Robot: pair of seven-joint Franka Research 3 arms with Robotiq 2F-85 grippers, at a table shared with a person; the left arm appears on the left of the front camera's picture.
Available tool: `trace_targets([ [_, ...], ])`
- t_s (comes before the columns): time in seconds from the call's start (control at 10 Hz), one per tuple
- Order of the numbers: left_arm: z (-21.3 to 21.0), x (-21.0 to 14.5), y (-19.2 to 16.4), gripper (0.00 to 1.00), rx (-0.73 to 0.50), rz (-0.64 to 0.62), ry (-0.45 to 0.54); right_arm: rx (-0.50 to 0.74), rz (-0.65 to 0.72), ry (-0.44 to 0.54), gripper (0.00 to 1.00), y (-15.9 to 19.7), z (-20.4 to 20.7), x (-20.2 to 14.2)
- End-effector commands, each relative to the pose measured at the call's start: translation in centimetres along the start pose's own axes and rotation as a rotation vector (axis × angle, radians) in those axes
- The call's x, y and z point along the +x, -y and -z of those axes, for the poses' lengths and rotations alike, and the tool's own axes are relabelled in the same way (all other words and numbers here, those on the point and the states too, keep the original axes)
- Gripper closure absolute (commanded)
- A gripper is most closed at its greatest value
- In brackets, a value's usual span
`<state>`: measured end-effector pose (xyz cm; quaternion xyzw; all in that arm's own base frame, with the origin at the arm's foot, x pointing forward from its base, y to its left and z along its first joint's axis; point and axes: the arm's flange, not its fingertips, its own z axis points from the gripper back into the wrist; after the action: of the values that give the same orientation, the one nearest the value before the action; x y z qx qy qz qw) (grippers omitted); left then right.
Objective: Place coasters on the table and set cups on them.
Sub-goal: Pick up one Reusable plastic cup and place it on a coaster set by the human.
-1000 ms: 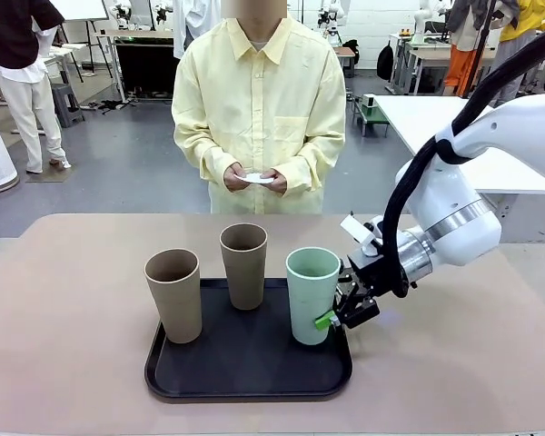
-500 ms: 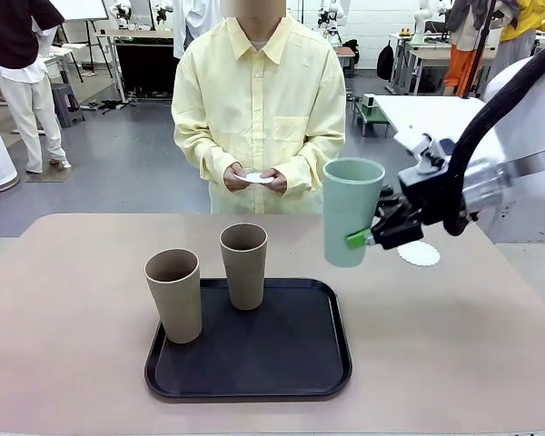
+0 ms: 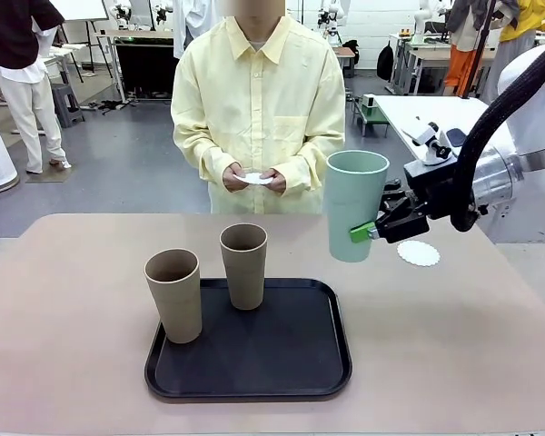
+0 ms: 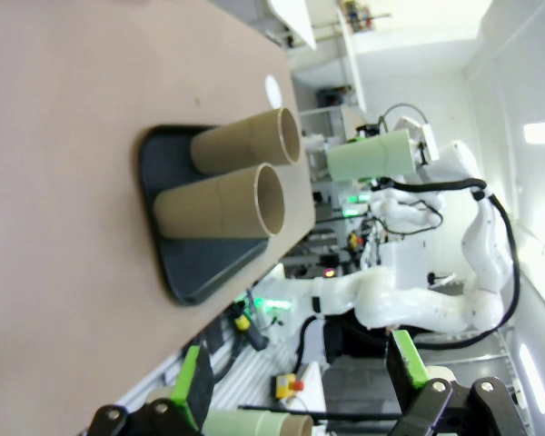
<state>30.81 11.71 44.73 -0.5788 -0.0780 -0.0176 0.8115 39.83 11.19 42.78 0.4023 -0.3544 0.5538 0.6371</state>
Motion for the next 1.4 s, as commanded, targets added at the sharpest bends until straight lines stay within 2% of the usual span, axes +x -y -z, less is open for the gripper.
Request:
trace_targets([
  [0.0, -0.1, 0.0, 0.1, 0.00, -0.013, 0.004, 0.008, -0.167, 0.081, 0.053, 0.18, 4.4, -4.9, -2.2],
  [0.2, -0.1, 0.0, 0.1, 0.00, -0.013, 0.004, 0.008, -0.377, 0.180, 0.125, 0.18, 9.5, -12.5, -4.6],
  [0.5, -0.1, 0.0, 0.1, 0.00, -0.013, 0.004, 0.008, -0.520, 0.238, 0.176, 0.18, 13.2, -19.1, -7.4],
  [0.7, -0.1, 0.0, 0.1, 0.00, -0.013, 0.004, 0.008, -0.537, 0.241, 0.187, 0.18, 14.4, -19.8, -8.4],
  [0.9, -0.1, 0.0, 0.1, 0.00, -0.013, 0.004, 0.008, -0.485, 0.226, 0.172, 0.18, 14.1, -18.8, -8.1],
  [1.0, -0.1, 0.0, 0.1, 0.00, -0.013, 0.004, 0.008, -0.520, 0.249, 0.170, 0.18, 14.1, -20.4, -8.7],
  [1.3, -0.1, 0.0, 0.1, 0.00, -0.013, 0.004, 0.008, -0.520, 0.249, 0.170, 0.18, 14.1, -20.4, -8.7],
])
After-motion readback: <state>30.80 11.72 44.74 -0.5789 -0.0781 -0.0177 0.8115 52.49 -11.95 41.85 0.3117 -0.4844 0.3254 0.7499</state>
